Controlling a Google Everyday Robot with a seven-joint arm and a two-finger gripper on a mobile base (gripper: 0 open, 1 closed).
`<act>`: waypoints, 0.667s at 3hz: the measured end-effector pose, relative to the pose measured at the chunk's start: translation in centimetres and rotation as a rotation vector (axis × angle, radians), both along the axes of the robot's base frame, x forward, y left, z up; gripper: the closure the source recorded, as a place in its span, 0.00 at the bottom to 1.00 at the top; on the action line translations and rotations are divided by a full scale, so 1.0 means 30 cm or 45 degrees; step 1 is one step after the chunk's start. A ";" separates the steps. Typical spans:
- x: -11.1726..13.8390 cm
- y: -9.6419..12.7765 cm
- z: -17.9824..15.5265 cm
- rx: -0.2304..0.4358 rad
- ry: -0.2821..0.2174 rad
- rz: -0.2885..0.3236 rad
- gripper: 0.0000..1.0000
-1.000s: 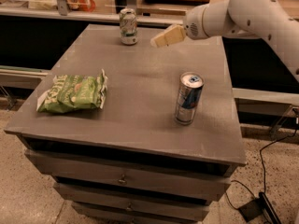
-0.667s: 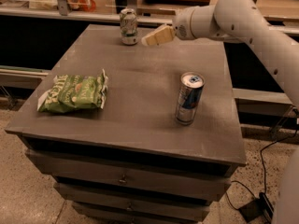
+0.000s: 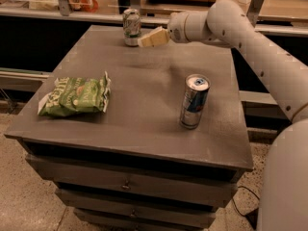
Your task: Move 7up can near green jalapeno chip bag
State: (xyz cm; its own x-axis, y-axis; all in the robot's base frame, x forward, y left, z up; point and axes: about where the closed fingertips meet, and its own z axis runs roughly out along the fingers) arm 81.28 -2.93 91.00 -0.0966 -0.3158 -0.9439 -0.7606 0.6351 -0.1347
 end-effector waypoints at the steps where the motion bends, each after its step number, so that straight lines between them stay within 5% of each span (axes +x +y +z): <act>1: 0.047 0.023 -0.027 0.006 0.028 -0.036 0.00; 2: 0.089 0.041 -0.046 0.012 0.045 -0.042 0.00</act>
Offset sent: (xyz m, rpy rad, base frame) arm 0.0449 0.0105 -0.0140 0.0181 0.0430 -0.0463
